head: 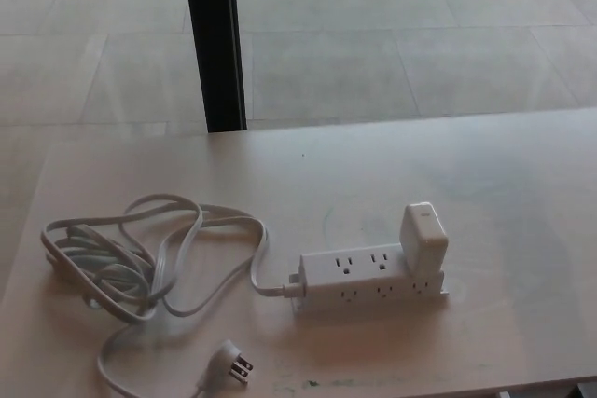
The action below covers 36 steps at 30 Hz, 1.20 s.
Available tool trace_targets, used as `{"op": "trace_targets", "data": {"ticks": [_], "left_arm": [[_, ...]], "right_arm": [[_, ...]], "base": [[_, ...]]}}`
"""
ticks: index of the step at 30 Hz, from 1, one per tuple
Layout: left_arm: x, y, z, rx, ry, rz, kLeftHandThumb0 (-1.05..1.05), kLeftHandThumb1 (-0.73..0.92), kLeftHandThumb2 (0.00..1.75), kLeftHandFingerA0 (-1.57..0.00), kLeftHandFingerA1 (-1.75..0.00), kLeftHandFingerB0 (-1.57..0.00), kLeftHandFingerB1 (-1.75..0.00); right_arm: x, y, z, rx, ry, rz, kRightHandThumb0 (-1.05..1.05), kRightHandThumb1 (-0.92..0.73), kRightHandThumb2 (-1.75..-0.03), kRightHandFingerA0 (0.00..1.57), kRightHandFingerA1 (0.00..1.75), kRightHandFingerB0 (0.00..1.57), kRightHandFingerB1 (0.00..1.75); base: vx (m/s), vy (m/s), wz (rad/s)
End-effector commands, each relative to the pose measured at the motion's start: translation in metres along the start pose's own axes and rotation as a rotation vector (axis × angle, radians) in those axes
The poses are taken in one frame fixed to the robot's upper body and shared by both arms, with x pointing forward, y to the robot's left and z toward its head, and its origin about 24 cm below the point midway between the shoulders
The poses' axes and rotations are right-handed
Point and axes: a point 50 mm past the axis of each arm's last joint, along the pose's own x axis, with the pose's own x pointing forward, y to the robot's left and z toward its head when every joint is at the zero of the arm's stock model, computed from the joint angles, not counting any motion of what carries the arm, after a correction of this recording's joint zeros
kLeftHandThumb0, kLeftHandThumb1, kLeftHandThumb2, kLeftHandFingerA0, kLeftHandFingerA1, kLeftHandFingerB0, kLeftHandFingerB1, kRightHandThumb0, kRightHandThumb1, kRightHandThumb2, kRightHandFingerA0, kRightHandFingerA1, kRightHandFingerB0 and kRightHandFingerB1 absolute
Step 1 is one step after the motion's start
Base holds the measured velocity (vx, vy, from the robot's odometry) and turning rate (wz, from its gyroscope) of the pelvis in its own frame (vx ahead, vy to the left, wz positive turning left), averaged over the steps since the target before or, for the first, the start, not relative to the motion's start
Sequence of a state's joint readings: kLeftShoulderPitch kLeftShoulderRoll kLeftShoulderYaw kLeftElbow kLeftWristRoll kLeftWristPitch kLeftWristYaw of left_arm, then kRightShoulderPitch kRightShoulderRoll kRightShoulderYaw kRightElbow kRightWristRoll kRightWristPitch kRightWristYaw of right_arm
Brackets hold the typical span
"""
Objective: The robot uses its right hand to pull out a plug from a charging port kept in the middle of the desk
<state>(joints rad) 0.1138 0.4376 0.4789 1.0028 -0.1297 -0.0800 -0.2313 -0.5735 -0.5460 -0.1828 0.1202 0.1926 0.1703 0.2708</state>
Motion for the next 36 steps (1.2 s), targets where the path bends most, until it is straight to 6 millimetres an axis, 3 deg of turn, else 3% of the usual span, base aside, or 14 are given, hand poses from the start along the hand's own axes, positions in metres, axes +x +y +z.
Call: {"op": "trace_targets", "data": {"ticks": [1,2,3,5,6,7,8,10,11,17,18,27,30,36], "left_arm": [[-0.002,0.014,0.01,-0.031,-0.06,0.006,-0.92,0.92,0.85,-0.59,-0.54,-0.24,-0.39],[-0.002,0.014,0.01,-0.022,-0.059,0.004,-0.91,0.91,0.86,-0.59,-0.53,-0.24,-0.39],[-0.002,0.014,0.009,-0.034,-0.055,0.004,-0.9,0.92,0.85,-0.59,-0.52,-0.24,-0.39],[-0.002,0.015,0.011,-0.037,-0.058,0.004,-0.92,0.91,0.86,-0.58,-0.52,-0.24,-0.39],[-0.002,0.015,0.011,-0.035,-0.058,0.009,-0.92,0.91,0.86,-0.59,-0.52,-0.24,-0.39],[-0.002,0.015,0.011,-0.032,-0.06,0.01,-0.93,0.92,0.86,-0.6,-0.53,-0.24,-0.39],[-0.003,0.016,0.012,-0.028,-0.062,0.01,-0.91,0.92,0.86,-0.6,-0.53,-0.24,-0.39],[-0.002,0.015,0.013,-0.025,-0.064,0.01,-0.91,0.92,0.86,-0.6,-0.53,-0.24,-0.39],[-0.002,0.015,0.013,-0.028,-0.062,0.01,-0.92,0.92,0.86,-0.61,-0.53,-0.24,-0.39],[-0.001,0.016,0.018,-0.041,-0.072,0.014,-0.89,0.92,0.85,-0.61,-0.55,-0.25,-0.4],[-0.001,0.016,0.019,-0.036,-0.076,0.012,-0.9,0.91,0.85,-0.61,-0.55,-0.24,-0.4],[-0.001,0.017,0.022,-0.044,-0.084,0.001,-0.87,0.92,0.83,-0.65,-0.54,-0.25,-0.35],[0.0,0.017,0.022,-0.056,-0.084,0.009,-0.89,0.92,0.82,-0.63,-0.54,-0.25,-0.37],[-0.001,0.017,0.023,-0.047,-0.09,0.003,-0.89,0.92,0.84,-0.62,-0.55,-0.25,-0.38]], "right_arm": [[0.019,0.055,0.015,-0.472,0.094,0.44,-0.4,-0.21,-0.9,1.26,1.28,0.0,0.5],[0.019,0.061,0.014,-0.487,0.101,0.457,-0.9,-0.48,-0.85,0.97,1.46,0.1,0.38],[0.019,0.066,0.013,-0.541,0.109,0.477,-0.88,-0.58,-0.62,0.87,1.58,0.15,0.29],[0.02,0.076,0.012,-0.639,0.116,0.531,-0.89,-0.59,-0.63,0.82,1.58,0.14,0.29],[0.021,0.08,0.011,-0.667,0.103,0.546,-0.89,-0.48,-0.85,0.94,1.42,0.09,0.4],[0.021,0.083,0.011,-0.685,0.098,0.556,-0.88,-0.57,-0.62,0.82,1.59,0.13,0.33],[0.023,0.088,0.009,-0.71,0.094,0.578,-0.4,-0.18,-0.89,1.18,1.25,0.0,0.51],[0.024,0.091,0.008,-0.73,0.098,0.593,-0.4,-0.18,-0.88,1.17,1.25,0.0,0.5],[0.026,0.097,0.007,-0.76,0.089,0.605,-0.92,-0.6,-0.59,0.82,1.66,0.15,0.33],[0.025,0.11,0.007,-0.894,0.058,0.676,-0.93,-0.6,-0.62,0.81,1.48,0.17,0.38],[0.026,0.112,0.008,-0.906,0.052,0.685,-1.05,-0.54,-0.92,0.84,1.32,0.14,0.44],[0.021,0.124,0.003,-0.966,0.048,0.729,-0.89,-0.57,-0.62,0.83,1.54,0.14,0.37],[0.02,0.128,0.0,-0.987,0.062,0.741,-0.9,-0.45,-0.85,0.96,1.45,0.11,0.44],[0.017,0.132,-0.007,-0.996,0.08,0.765,-0.88,-0.57,-0.62,0.82,1.58,0.16,0.36]], "base": [[0.0,0.0,0.0],[0.0,0.0,0.0],[0.0,0.0,0.0],[0.0,0.0,0.0],[0.0,0.0,0.0],[0.0,0.0,0.0],[0.0,0.0,0.0],[0.0,0.0,0.0],[0.0,0.0,0.0],[0.0,0.0,0.0],[0.0,0.0,0.0],[0.0,0.0,0.0],[0.0,0.0,0.0],[0.0,0.0,0.0]]}}
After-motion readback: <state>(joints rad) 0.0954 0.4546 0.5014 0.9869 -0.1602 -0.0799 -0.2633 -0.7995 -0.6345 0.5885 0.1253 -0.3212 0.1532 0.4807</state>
